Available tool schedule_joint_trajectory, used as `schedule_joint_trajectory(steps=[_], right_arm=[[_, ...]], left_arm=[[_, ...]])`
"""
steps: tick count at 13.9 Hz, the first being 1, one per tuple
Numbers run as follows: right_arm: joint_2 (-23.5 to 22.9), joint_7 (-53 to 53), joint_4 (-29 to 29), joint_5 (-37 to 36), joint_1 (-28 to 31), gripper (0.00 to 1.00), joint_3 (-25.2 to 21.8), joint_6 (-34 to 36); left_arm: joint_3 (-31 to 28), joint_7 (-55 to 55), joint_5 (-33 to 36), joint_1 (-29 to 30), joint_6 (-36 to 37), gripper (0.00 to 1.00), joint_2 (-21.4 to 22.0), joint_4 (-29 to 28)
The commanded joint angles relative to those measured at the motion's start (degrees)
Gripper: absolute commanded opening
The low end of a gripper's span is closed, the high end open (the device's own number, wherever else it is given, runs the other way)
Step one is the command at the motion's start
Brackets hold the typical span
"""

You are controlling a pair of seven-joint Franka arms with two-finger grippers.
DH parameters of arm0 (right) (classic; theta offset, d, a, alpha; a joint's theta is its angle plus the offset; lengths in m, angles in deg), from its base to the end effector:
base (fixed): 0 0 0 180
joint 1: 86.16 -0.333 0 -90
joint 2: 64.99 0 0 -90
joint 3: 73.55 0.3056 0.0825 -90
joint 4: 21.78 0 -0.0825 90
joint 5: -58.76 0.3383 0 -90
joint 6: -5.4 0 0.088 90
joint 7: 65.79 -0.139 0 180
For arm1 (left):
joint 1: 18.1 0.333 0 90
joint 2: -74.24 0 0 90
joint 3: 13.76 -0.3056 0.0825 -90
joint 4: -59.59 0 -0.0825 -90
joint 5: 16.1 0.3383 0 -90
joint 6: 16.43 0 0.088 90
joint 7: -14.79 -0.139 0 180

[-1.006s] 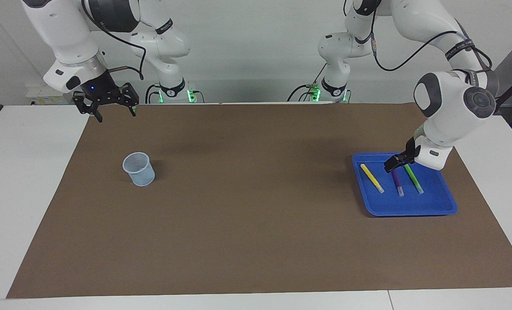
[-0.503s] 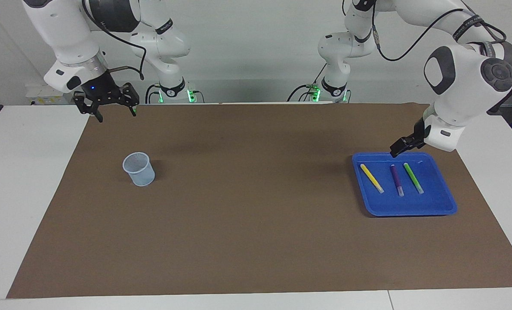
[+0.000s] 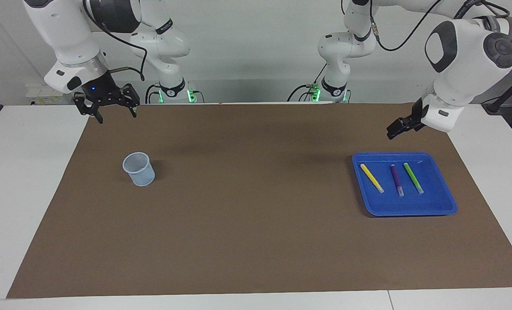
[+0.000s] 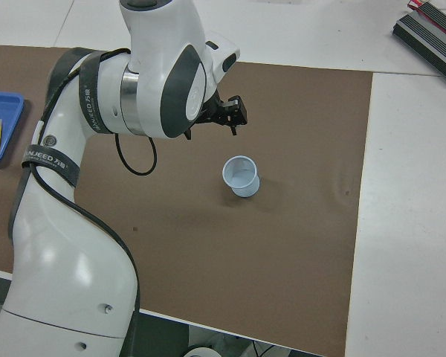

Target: Right arm passes pens to left for tray arrangement

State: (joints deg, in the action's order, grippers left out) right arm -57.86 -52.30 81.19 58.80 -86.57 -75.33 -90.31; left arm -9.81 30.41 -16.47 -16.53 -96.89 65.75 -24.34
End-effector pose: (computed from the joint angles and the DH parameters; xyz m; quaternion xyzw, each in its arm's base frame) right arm 0.4764 -0.0120 0.5549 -0.9944 -0.1057 0.0009 0.0024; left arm 0.5250 -0.0203 0.5372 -0.9880 -0.1143 0.1040 0.0081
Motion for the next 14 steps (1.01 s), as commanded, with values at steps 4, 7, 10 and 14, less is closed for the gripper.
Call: schedule_joint_trajectory(steps=[4,7,10,14], right_arm=[[-3.5,-1.5,-5.2,1.2,0.0,1.0,-0.1,3.9],[-4.4,-1.8,-6.2,1.1,-0.6,1.0,-0.3,4.3],[-4.3,-2.0,-6.2,1.4,-0.6,1.0,-0.9,5.5],[-4.1,-2.6,-6.2,1.4,-0.6,1.0,-0.9,5.4]], left_arm=[[-1.1,-0.3,-0.5,-0.9,2.0,1.0,4.6,0.8],[-1.4,-0.4,-0.4,-2.4,-0.8,1.0,4.9,-0.6],[-1.7,-0.9,-0.9,-1.7,-6.7,1.0,7.5,-6.7],[-1.8,-2.4,-1.0,-0.9,-12.4,1.0,10.8,-14.9]])
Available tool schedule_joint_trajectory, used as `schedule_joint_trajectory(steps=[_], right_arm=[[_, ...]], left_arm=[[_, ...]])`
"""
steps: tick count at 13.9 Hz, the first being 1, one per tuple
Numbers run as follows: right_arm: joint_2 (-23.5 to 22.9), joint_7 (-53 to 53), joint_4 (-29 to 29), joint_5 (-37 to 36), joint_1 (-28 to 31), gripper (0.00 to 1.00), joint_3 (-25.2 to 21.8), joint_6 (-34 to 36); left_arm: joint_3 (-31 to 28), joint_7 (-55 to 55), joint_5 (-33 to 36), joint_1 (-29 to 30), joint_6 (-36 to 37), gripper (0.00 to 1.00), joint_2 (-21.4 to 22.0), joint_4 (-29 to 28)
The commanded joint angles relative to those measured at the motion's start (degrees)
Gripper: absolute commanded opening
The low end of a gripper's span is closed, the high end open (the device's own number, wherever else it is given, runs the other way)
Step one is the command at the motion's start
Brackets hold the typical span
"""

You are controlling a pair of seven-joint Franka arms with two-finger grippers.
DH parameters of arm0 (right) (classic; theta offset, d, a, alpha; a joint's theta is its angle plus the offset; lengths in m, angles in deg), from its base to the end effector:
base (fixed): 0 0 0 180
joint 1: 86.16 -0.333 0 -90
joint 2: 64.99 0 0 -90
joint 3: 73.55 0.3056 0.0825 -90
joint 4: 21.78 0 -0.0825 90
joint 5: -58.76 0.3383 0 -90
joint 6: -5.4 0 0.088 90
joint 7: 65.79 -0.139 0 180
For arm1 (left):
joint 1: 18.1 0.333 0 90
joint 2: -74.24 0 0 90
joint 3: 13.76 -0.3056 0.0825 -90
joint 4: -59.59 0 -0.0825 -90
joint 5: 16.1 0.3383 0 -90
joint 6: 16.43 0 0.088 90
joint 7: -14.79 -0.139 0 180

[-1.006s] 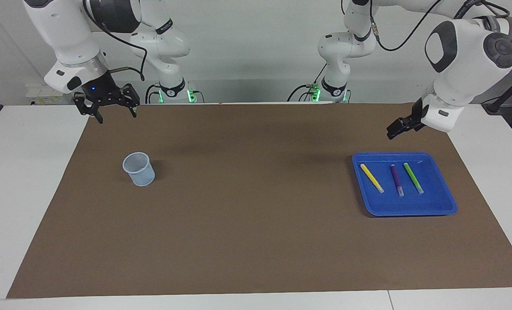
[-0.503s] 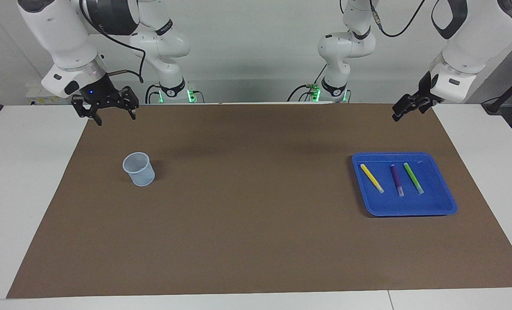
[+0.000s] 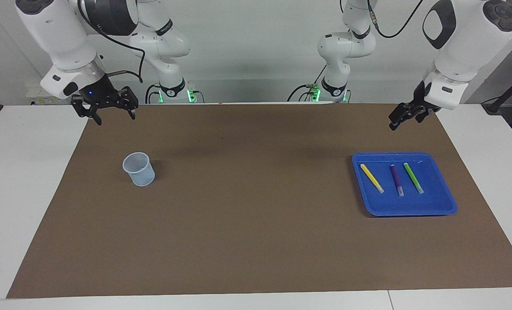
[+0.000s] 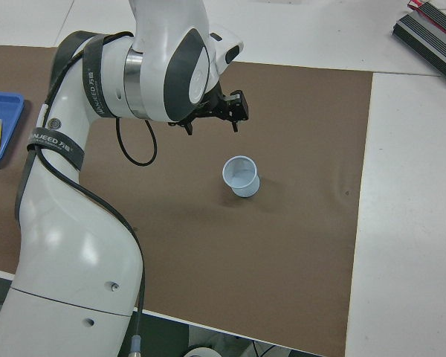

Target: Right arm passes pens to left for tray arrangement

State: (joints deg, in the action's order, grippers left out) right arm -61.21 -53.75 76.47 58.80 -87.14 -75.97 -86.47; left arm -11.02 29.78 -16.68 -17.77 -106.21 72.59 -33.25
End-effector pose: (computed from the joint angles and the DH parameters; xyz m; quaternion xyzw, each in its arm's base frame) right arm 0.4873 -0.0127 0.5564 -0.9955 -0.0924 0.0224 0.0044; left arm 0.5108 -0.0226 0.5461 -0.9931 -0.1096 0.0415 0.0005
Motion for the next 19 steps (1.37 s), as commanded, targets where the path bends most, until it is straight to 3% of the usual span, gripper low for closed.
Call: schedule_joint_trajectory(steps=[1,4,6,13,19], right_arm=[[-0.6,-1.1,-1.4,1.4,0.0,1.0,-0.2,1.7],[-0.4,-1.1,-1.2,1.4,0.1,1.0,-0.2,1.4],[-0.4,-1.1,-1.1,1.4,0.1,1.0,-0.2,1.4],[-0.4,-1.1,-1.0,1.4,0.0,1.0,-0.1,1.3],[-0.3,-1.1,-1.0,1.4,0.0,1.0,0.0,1.3]], left_arm=[[-0.6,-2.7,-0.8,0.5,-3.2,1.0,4.4,-7.0],[-1.1,-4.4,-0.8,0.0,-5.0,1.0,6.2,-11.7],[-1.7,-4.4,-0.8,-0.6,-5.0,1.0,6.6,-12.0],[-2.1,-4.4,-0.1,-2.0,0.5,1.0,3.2,-1.8],[-3.5,-4.4,1.8,-2.4,3.3,1.0,3.7,0.8]])
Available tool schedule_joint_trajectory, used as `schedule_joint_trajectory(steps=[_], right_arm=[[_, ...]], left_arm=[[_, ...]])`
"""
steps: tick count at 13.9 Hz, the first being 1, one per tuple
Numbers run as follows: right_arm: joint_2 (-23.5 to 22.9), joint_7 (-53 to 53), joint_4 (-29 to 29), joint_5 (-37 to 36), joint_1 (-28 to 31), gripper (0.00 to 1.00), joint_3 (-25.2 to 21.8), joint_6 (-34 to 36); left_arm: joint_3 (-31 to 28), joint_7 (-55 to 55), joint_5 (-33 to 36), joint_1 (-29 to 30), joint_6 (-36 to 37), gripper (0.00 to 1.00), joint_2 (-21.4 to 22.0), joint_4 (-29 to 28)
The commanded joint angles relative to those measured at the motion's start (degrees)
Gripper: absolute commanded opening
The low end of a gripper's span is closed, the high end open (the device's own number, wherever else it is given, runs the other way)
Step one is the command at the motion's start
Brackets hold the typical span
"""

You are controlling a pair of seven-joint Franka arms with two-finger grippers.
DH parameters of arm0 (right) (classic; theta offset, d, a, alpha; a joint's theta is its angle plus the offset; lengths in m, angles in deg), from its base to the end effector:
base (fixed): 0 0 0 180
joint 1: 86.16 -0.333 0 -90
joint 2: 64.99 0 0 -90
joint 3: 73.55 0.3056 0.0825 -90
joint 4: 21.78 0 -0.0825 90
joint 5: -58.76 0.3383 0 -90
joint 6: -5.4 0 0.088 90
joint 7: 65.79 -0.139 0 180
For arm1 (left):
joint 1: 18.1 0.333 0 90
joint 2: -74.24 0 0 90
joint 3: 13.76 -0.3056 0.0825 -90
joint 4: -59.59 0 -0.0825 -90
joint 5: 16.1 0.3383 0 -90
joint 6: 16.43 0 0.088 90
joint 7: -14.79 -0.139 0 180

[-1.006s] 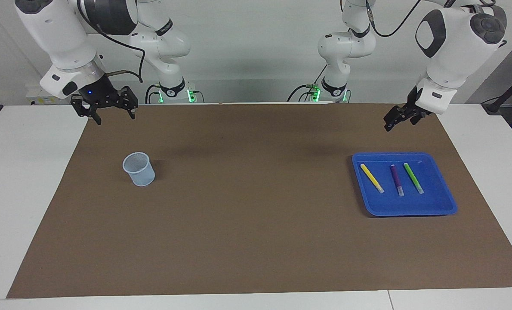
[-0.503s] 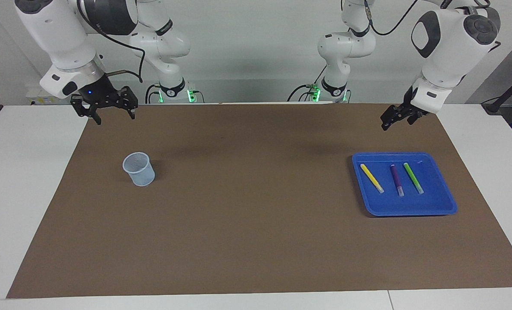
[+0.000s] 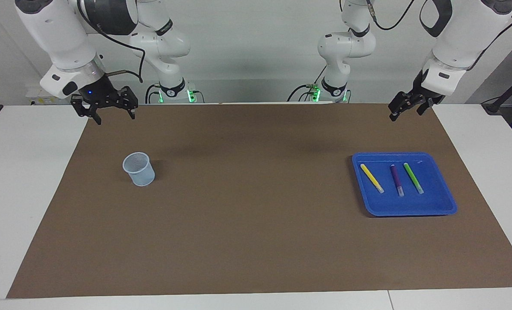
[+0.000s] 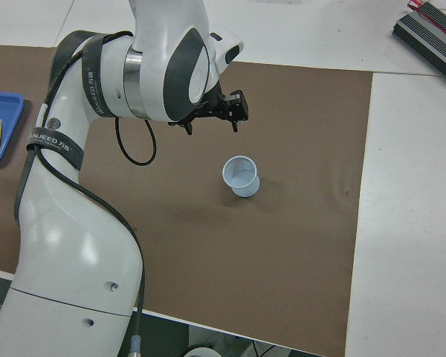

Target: Right arm passes pens to left for tray arrangement

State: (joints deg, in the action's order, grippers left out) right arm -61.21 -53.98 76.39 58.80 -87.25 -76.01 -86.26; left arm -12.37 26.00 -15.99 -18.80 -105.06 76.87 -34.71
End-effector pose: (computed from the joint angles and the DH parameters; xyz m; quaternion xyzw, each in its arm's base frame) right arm 0.4869 -0.0121 0.5567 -0.9956 -0.0910 0.0235 0.0045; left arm 0.4891 -0.0178 0.5712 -0.9965 -0.0795 0.0262 0.0046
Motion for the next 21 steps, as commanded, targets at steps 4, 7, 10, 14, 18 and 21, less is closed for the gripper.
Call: schedule_joint_trajectory(steps=[4,7,10,14,18,21], right_arm=[[-0.3,-0.9,-1.0,1.4,0.1,1.0,0.1,1.0],[-0.3,-0.9,-1.0,1.4,0.1,1.0,0.1,1.0],[-0.3,-0.9,-1.0,1.4,0.1,1.0,0.1,1.0],[-0.3,-0.9,-1.0,1.4,0.1,1.0,0.1,0.9],[-0.3,-0.9,-1.0,1.4,0.1,1.0,0.1,0.9],[-0.3,-0.9,-1.0,1.4,0.2,1.0,0.1,0.9]], left_arm=[[-2.1,-5.5,0.7,-1.5,2.8,1.0,-0.2,1.9],[-2.2,-9.0,-1.1,-1.1,2.5,1.0,-0.1,1.5],[-2.4,-9.7,-0.9,-1.2,2.2,1.0,-0.2,1.6],[-2.4,-12.0,-0.5,-1.3,1.5,1.0,-0.2,1.8],[-2.4,-12.0,-0.2,-1.2,1.0,1.0,-0.3,1.8],[-2.4,-11.9,-0.3,-1.1,1.0,1.0,-0.3,1.8]])
